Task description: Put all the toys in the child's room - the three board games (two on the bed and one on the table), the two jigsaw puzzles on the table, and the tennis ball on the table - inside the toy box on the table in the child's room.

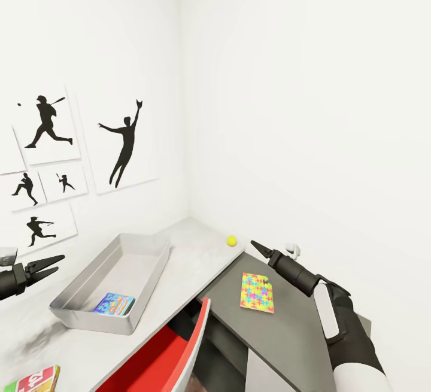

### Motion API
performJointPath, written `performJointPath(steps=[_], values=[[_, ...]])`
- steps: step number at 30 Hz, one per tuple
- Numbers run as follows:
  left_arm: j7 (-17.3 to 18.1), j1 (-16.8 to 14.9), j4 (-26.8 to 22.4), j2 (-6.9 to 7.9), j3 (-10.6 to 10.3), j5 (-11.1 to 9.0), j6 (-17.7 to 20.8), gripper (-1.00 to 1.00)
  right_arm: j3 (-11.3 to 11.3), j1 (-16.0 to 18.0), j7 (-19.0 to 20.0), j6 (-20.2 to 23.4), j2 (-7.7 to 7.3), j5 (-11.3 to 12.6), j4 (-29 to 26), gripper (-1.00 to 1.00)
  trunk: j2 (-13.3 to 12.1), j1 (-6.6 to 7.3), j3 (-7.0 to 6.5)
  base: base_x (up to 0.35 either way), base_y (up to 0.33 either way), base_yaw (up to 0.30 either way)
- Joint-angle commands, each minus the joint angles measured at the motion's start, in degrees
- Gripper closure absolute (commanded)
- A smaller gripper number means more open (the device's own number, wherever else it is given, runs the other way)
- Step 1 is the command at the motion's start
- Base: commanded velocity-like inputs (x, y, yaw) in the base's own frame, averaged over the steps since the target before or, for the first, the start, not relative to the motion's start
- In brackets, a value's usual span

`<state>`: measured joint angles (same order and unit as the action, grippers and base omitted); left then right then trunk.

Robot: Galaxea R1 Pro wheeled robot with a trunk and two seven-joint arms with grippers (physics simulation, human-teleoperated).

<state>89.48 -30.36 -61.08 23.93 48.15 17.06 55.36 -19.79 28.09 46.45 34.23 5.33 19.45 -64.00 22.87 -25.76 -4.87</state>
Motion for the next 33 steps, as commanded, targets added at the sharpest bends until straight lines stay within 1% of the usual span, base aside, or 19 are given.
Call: performJointPath(steps=[1,12,18,27,33], values=[[0.52,-0.05,-0.02,-0.02,0.10,0.60,0.57,-1.00,-0.16,0.03,0.12,0.40,0.07,0.23,0.01,-1.00,0.05,-0.02,0.03,0.000,0.000,0.000],[0.52,-0.05,-0.01,-0.17,-0.06,0.60,0.54,-1.00,-0.16,0.03,-0.03,0.39,0.15,0.16,-0.01,-1.00,0.05,-0.02,0.03,0.000,0.000,0.000],[0.52,-0.05,-0.01,-0.19,-1.50,0.60,0.48,-1.00,-0.09,0.03,-0.07,0.39,0.34,0.15,-0.05,-1.00,0.05,-0.02,-0.04,0.000,0.000,-0.018],[0.52,-0.05,-0.01,-0.27,-2.02,0.60,0.30,-1.00,-0.12,0.03,-0.05,0.47,0.38,0.24,-0.03,-1.00,0.05,-0.02,-0.56,-0.007,0.001,-0.173],[0.52,-0.05,-0.01,-0.21,-2.08,0.60,0.23,-1.00,-0.16,0.03,-0.10,0.48,0.36,0.24,-0.03,-1.00,0.05,-0.02,-0.96,-0.156,0.073,-0.210]])
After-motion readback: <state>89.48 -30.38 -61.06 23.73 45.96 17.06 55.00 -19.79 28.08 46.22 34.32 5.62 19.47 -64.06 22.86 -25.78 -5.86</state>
